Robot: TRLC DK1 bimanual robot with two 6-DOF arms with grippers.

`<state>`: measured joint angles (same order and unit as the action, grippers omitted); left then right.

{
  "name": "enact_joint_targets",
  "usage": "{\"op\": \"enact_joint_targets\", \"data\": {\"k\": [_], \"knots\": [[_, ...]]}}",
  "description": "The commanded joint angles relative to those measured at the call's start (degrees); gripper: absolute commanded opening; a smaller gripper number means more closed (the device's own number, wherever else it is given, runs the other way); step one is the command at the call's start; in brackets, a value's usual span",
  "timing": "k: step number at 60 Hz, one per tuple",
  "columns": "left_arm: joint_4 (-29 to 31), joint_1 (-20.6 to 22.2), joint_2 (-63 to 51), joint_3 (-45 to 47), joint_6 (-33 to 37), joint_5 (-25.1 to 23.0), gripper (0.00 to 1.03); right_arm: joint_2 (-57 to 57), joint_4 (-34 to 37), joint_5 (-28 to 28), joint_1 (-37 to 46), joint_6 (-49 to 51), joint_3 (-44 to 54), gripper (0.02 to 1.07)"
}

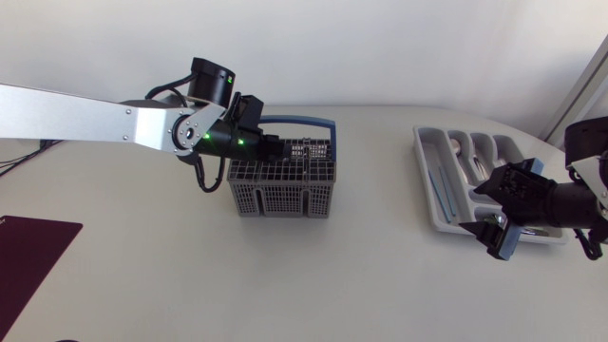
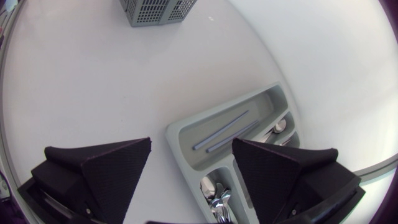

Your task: Transfer all utensils from the basket to the drawer tray.

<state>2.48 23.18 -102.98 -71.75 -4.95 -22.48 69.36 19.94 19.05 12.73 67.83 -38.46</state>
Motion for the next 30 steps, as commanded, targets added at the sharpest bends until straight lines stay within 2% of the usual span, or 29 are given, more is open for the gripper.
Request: {"op": "enact_joint_targets", "data": {"k": [1,16,30], "knots": [[-0.20,-0.77,2.96,-0.85,-1.55,-1.43,0.06,-0.72,-0.34,-0.68,-0.95,-1.83,1.28,0.96],[1.65,-1.56,6.91,-1.38,-2.61,-3.54,0.06,-1.42,-0.26,-1.65,-3.15,-3.23,0.66,0.96],[4.11,-3.05,10.87,-1.64,-5.33,-9.34,0.06,-1.60,0.18,-2.09,-5.88,-6.22,-0.57,0.96]]}}
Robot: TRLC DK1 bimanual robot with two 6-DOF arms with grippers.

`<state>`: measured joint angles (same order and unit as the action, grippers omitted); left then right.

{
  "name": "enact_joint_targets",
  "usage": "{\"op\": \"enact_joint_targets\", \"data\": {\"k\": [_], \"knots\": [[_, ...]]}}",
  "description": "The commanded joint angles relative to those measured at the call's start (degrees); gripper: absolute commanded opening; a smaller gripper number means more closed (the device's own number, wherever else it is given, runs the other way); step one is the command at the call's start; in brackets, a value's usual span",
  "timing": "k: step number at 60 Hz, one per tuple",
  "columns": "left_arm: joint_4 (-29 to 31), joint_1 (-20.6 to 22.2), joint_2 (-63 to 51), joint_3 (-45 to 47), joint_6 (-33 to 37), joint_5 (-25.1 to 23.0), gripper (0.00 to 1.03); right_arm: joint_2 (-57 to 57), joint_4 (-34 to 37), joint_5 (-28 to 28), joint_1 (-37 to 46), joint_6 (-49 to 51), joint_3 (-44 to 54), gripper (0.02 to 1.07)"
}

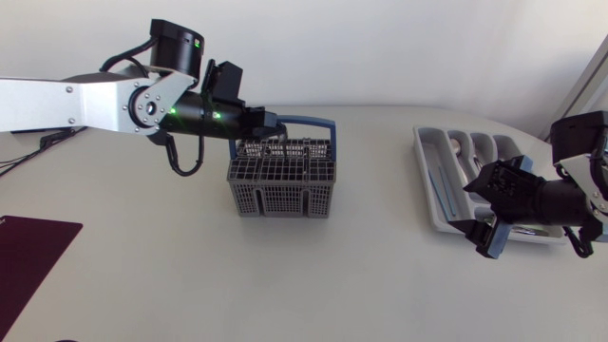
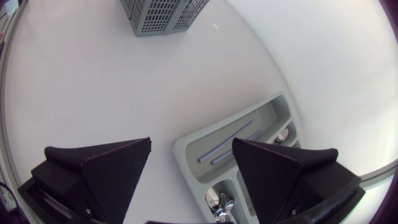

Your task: Transfer all utensils from the basket to the drawer tray.

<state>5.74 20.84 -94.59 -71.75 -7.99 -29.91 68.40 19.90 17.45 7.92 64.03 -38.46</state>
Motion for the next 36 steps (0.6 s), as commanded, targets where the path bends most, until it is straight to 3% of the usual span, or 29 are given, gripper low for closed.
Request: {"op": "enact_joint_targets", "data": {"k": [1,27,36], "knots": [[1.12,-1.07,3.09,-1.64,-2.47,-2.52,0.06,-0.81,0.31,-0.49,-1.51,-2.95,-0.74,0.96],[3.23,-2.74,11.88,1.43,-2.38,-11.05,0.06,-6.79,0.75,3.03,-8.36,-14.02,-4.08,0.97],[5.07,-0.71,13.02,2.93,0.34,-11.75,0.06,-8.28,0.93,5.66,-12.32,-19.21,-4.96,0.97]]}}
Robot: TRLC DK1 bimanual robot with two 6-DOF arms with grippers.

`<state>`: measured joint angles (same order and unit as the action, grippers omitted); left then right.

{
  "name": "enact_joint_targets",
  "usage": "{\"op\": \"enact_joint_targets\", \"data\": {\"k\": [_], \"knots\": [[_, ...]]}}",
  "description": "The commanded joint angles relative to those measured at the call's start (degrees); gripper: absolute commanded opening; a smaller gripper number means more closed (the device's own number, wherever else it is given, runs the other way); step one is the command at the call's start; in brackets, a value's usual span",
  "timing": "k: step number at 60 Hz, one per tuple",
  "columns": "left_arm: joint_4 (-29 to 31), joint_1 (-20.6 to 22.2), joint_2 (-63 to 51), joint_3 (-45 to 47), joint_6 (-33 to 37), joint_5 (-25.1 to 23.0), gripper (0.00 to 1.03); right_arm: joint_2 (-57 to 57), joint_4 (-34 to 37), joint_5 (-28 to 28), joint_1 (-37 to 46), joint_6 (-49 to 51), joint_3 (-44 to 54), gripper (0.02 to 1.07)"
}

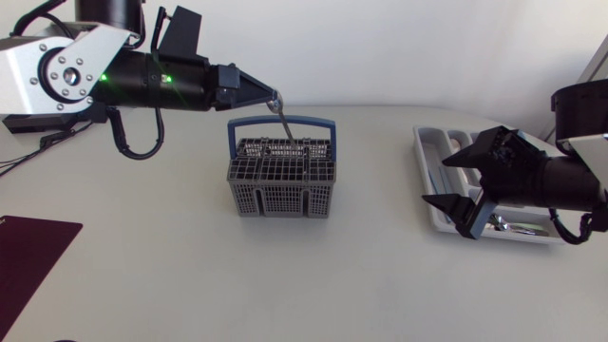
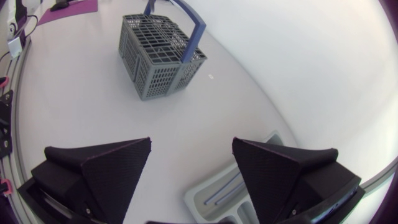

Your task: Transfer all utensils from the basket to the drawer tray.

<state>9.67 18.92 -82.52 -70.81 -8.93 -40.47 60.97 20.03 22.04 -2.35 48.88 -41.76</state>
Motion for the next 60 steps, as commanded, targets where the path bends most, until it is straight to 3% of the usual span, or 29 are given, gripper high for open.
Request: {"op": "enact_joint_targets", "data": {"k": [1,29,44,60], "knots": [[1.49,1.47,0.96,1.99,1.63,-1.19,0.06,-0.85,0.89,1.42,-2.66,-4.50,-1.75,0.97],[12.48,12.20,-0.27,1.99,12.97,-7.96,0.06,-0.33,1.33,12.06,-16.81,-12.94,-2.72,0.95],[14.59,15.27,-0.27,2.69,15.70,-10.24,0.06,0.38,1.33,15.05,-21.12,-14.78,-3.15,0.86],[14.76,16.59,-0.18,2.87,16.40,-10.77,0.06,0.55,1.33,16.45,-23.75,-15.92,-2.89,0.54]]}}
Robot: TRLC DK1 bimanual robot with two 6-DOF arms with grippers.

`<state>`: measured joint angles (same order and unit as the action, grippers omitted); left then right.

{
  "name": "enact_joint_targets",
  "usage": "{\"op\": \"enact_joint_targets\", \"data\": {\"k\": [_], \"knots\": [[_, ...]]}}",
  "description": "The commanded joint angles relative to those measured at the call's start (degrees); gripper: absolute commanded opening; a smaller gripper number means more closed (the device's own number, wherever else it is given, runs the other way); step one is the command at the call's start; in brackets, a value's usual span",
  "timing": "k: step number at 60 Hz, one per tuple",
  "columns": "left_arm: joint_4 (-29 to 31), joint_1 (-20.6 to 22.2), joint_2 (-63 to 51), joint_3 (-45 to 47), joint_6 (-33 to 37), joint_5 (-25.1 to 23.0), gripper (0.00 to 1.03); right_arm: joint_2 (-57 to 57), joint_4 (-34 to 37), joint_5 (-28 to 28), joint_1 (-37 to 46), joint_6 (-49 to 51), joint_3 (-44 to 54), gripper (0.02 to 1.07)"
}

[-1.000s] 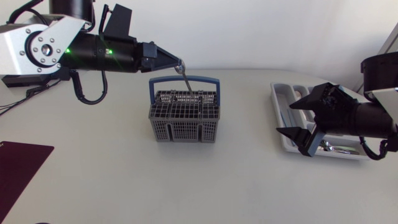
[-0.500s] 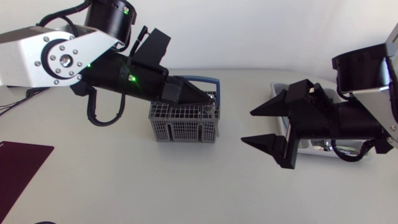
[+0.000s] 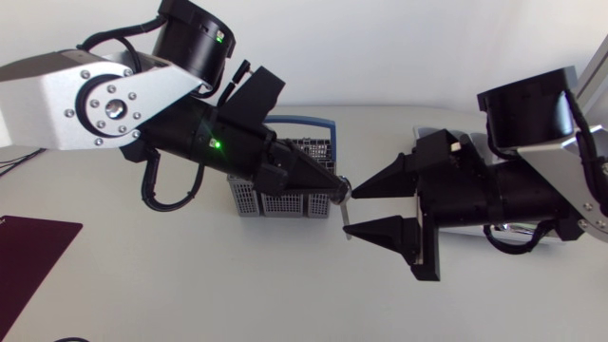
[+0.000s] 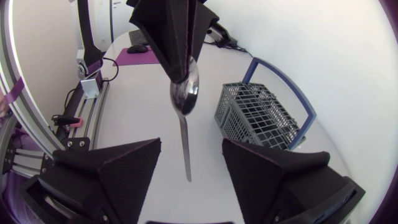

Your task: Transfer all utensils from the basket to the drawer tray.

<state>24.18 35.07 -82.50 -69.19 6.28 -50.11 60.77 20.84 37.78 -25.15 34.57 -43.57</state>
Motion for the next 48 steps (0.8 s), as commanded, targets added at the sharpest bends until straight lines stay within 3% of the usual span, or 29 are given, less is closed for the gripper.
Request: {"op": "enact_joint_targets", "data": {"k": [1,17,41,48], "knots": [[0.25,0.44,-0.21,1.25,1.19,-1.22,0.06,0.75,0.52,0.72,-1.13,-1.61,-0.99,0.52],[0.25,0.61,-0.03,1.78,1.27,-1.75,0.06,1.28,0.60,0.80,-2.19,-2.31,-1.25,0.13],[0.16,0.79,0.23,1.95,1.27,-1.75,0.07,2.42,1.31,0.72,-2.19,-3.45,-1.87,0.08],[-0.01,0.44,0.32,1.51,1.19,-1.75,0.27,2.51,2.01,0.72,-2.19,-3.45,-1.69,0.08]]}}
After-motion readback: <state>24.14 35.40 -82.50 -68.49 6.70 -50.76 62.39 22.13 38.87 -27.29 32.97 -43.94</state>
